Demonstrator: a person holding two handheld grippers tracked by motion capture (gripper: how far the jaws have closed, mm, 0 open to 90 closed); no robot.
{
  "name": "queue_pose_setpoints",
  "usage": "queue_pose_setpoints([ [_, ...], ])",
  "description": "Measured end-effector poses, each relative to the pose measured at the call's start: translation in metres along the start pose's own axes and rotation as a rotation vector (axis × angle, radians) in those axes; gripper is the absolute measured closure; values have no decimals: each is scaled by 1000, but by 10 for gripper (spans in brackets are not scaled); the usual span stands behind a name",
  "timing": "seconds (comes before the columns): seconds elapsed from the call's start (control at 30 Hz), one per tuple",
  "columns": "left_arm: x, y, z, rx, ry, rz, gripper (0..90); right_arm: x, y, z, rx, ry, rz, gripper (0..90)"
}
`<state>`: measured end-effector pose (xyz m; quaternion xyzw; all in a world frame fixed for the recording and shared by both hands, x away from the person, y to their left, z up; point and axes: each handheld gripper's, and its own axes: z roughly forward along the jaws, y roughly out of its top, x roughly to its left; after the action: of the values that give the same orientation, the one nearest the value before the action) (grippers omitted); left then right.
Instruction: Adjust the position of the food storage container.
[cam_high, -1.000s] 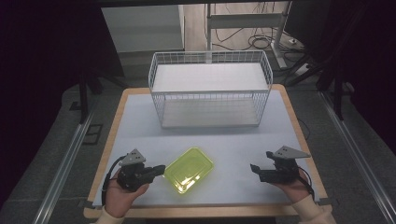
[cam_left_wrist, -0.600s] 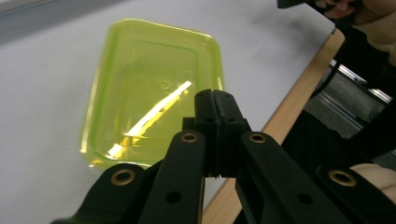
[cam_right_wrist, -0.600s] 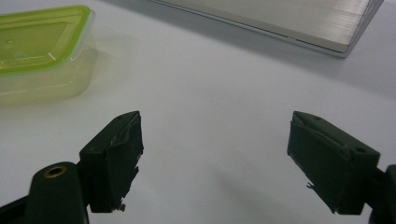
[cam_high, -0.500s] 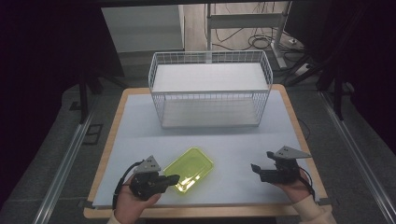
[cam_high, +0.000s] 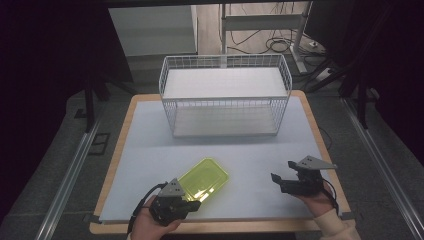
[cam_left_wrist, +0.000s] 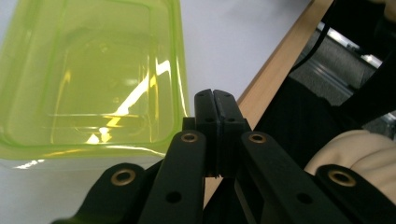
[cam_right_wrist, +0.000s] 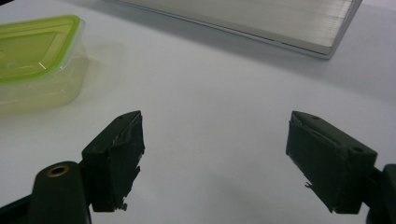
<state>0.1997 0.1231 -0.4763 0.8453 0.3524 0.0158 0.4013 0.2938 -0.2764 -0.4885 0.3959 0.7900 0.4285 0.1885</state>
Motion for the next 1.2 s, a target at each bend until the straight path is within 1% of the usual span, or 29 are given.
queue_pose_setpoints([
  [0.07, -3, -2, 5, 19, -2, 5, 900, 0, 0, 0, 1, 1, -3, 193],
  [0.13, -4, -3, 7, 25, -5, 4, 900, 1, 0, 1, 3, 1, -5, 193],
  [0.17, -4, -3, 10, 31, -8, 5, 900, 1, 0, 1, 3, 1, -5, 193],
  [0.2, -5, -3, 16, 45, -10, 8, 900, 1, 0, 1, 4, 1, -6, 193],
  [0.23, -5, -3, 16, 45, -10, 8, 900, 1, 0, 1, 4, 1, -6, 193],
  [0.27, -6, -2, 20, 53, -9, 9, 900, 1, 0, 1, 4, 1, -6, 193],
  [0.3, -6, -2, 22, 62, -5, 11, 900, 0, 0, 2, 5, 1, -5, 193],
  [0.33, -6, -3, 27, 75, 8, 15, 900, 1, -1, 2, 7, 1, -6, 193],
  [0.43, -5, -4, 28, 84, 16, 19, 900, 1, -1, 2, 6, 1, -8, 193],
  [0.47, -4, -4, 29, 80, 22, 13, 900, 1, -1, 2, 7, 1, -9, 193],
  [0.53, -3, -5, 30, 88, 33, 14, 900, 1, -1, 2, 8, 1, -9, 193],
  [0.67, -2, -5, 28, 90, 38, 6, 900, 1, -1, 2, 9, -1, -9, 193],
  [0.7, -1, -5, 28, 95, 38, 14, 900, 1, -1, 2, 9, -1, -9, 193],
  [0.73, -1, -5, 28, 92, 42, 9, 900, 1, -1, 2, 8, -2, -9, 193],
  [0.9, -4, -5, 28, 93, 58, 13, 900, 1, -1, 3, 13, -3, -11, 193],
  [1.1, -5, -6, 29, 95, 62, 20, 900, 0, -2, 2, 10, -13, -3, 193],
  [1.13, -5, -5, 28, 103, 81, 37, 900, -1, -2, 2, 9, -15, -3, 193],
  [1.2, -5, -5, 28, 101, 83, 34, 900, -1, -2, 2, 9, -16, -3, 193],
])
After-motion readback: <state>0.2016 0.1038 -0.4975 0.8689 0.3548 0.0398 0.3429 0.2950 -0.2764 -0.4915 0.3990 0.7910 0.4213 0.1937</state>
